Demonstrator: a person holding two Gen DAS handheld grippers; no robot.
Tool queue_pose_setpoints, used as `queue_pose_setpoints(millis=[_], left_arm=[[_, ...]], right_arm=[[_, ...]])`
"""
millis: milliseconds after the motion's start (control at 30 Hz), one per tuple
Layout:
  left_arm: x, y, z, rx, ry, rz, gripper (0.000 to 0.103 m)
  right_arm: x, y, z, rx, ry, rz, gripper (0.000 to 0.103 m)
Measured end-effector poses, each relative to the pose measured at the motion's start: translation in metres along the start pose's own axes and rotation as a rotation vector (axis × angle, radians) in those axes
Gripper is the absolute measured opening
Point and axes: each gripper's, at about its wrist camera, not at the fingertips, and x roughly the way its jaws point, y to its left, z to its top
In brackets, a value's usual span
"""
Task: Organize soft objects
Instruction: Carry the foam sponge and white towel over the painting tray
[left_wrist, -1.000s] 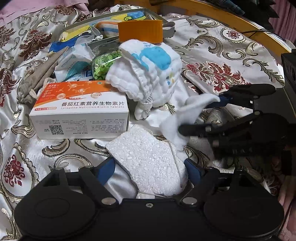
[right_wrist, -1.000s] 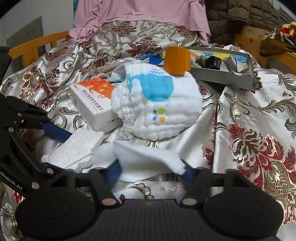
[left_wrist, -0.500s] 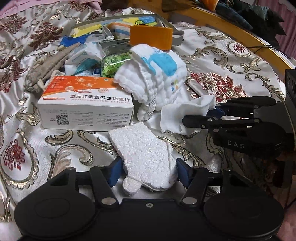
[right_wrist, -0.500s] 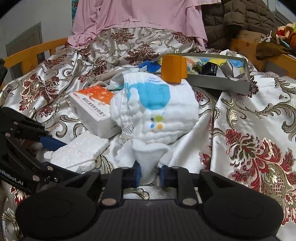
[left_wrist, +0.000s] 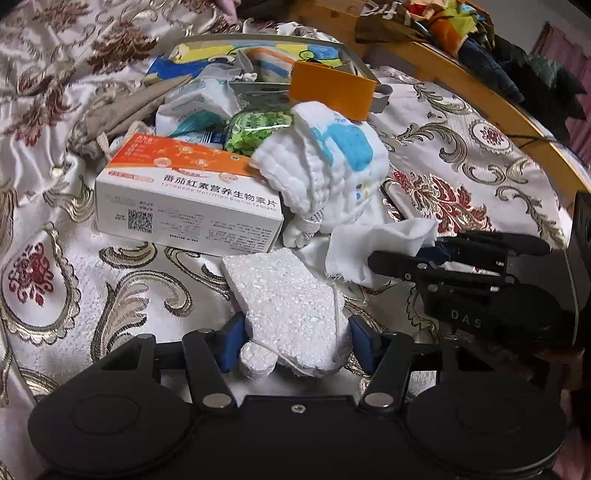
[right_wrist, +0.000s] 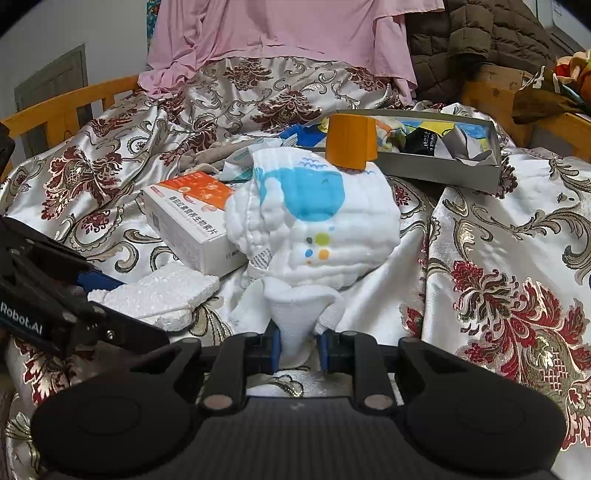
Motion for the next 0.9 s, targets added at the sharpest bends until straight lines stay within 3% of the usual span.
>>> queue_pose_setpoints(millis=[133, 267, 400, 500, 633, 733, 900], left_arm=[[0.001, -0.005, -0.003, 0.041, -0.003, 0.021, 0.061], [-0.001, 0.007, -0.002, -0.049, -0.017, -0.017, 0.067], [-0.001, 0.012, 0.0, -0.09, -0.01, -0.018, 0.058], [0.002, 0.008, 0.0, -0.057, -0.006, 0.007, 0.058], [0.008, -0.005, 0.001, 0.04, 0.019, 0.039, 0.066], [0.012, -0.015, 0.0, 0.104, 0.032, 0.082, 0.065], [0.01, -0.016, -0.001, 0.105, 0.025, 0.098, 0.06]], right_arm=[[0.0, 0.001, 0.0, -0.003, 0.001, 0.002, 0.022], [0.0, 0.001, 0.0, -0.004, 0.005, 0.002, 0.022], [0.001, 0.001, -0.001, -0.004, 0.005, 0.002, 0.022], [0.001, 0.001, -0.001, -0.006, 0.008, 0.003, 0.022], [0.001, 0.002, 0.0, -0.011, 0.006, 0.003, 0.022], [0.0, 0.002, 0.0, -0.01, 0.006, 0.0, 0.022], [-0.001, 0.001, 0.0, -0.012, -0.007, -0.001, 0.022]])
